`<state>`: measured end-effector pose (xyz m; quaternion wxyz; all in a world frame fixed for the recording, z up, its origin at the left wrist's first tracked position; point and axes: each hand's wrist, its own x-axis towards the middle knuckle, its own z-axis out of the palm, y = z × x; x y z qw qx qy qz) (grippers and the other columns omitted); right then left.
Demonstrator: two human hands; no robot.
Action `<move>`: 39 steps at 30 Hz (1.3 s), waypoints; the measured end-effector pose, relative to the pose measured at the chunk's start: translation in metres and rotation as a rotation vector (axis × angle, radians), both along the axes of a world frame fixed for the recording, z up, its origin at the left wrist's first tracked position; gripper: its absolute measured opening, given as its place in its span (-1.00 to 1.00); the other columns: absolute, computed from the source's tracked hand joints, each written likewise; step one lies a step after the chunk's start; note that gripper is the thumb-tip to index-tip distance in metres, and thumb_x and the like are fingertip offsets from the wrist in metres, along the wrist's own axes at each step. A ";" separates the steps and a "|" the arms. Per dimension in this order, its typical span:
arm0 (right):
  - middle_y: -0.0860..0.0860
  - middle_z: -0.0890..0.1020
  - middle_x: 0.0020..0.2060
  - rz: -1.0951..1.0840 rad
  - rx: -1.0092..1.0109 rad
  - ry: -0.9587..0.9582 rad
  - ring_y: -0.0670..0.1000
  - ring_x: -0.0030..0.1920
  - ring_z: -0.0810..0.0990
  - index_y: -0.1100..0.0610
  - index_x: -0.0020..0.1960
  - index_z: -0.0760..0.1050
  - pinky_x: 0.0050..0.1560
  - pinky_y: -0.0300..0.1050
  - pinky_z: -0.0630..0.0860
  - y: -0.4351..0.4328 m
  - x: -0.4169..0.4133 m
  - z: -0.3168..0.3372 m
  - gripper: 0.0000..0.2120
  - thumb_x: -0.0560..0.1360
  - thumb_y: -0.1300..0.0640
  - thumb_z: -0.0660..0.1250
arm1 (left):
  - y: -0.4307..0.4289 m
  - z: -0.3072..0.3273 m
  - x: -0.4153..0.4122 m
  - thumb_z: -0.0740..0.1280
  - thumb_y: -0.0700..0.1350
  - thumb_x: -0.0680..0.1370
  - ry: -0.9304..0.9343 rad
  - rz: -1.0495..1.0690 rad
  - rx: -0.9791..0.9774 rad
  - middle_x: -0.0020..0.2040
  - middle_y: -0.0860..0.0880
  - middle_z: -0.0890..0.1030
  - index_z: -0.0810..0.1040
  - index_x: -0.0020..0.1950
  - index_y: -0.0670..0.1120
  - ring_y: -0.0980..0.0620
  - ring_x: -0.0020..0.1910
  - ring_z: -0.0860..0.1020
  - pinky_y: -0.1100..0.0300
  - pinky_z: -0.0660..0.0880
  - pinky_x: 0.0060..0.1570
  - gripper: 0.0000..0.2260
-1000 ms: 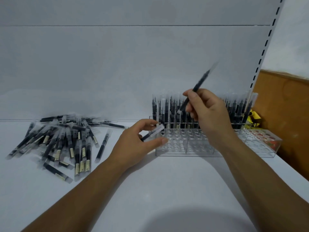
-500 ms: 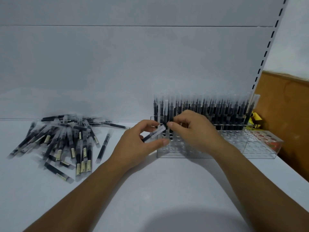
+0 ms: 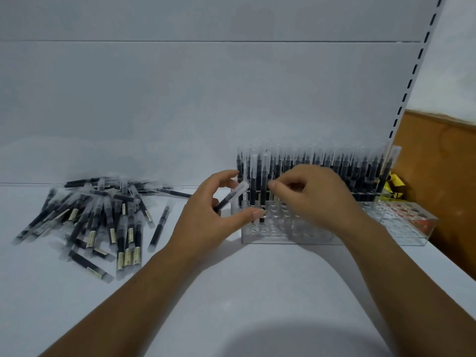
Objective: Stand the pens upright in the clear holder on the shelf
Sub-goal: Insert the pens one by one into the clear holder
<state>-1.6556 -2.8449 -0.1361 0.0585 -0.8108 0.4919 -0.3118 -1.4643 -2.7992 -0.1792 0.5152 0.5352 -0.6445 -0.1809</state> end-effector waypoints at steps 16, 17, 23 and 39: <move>0.07 0.71 -0.11 0.342 0.301 -1.076 -0.06 -0.33 0.62 0.12 -0.06 0.49 -0.34 -0.26 0.57 0.009 0.004 0.015 -0.86 0.56 0.05 0.27 | -0.005 -0.005 -0.002 0.37 0.38 0.25 -0.108 0.044 0.059 0.10 0.31 0.50 0.39 0.31 0.22 0.34 0.03 0.47 0.30 0.40 -0.08 -0.34; 0.07 0.72 -0.13 0.303 0.264 -1.143 -0.08 -0.34 0.61 0.13 -0.05 0.47 -0.35 -0.28 0.56 0.007 0.002 0.017 -0.86 0.59 0.05 0.25 | -0.006 -0.007 -0.001 0.35 0.40 0.25 -0.106 0.022 0.111 0.11 0.30 0.51 0.42 0.30 0.20 0.36 0.05 0.47 0.29 0.41 -0.06 -0.34; 0.03 0.69 -0.22 0.126 -0.012 -1.135 -0.08 -0.36 0.57 0.05 -0.07 0.46 -0.34 -0.25 0.55 0.000 -0.003 0.012 -0.89 0.59 0.04 0.28 | -0.010 -0.013 -0.002 0.33 0.36 0.29 -0.062 -0.046 0.232 0.03 0.24 0.60 0.53 0.23 0.12 0.38 0.01 0.52 0.39 0.42 -0.03 -0.42; -0.13 0.55 -0.35 0.062 -0.009 -0.213 -0.13 -0.35 0.48 -0.10 -0.19 0.44 -0.28 -0.17 0.40 -0.014 0.004 -0.010 -0.82 0.53 -0.13 0.33 | -0.013 -0.015 0.000 0.41 0.26 0.38 -0.061 -0.047 0.230 0.01 0.22 0.60 0.54 0.18 0.15 0.37 -0.03 0.53 0.35 0.43 -0.05 -0.59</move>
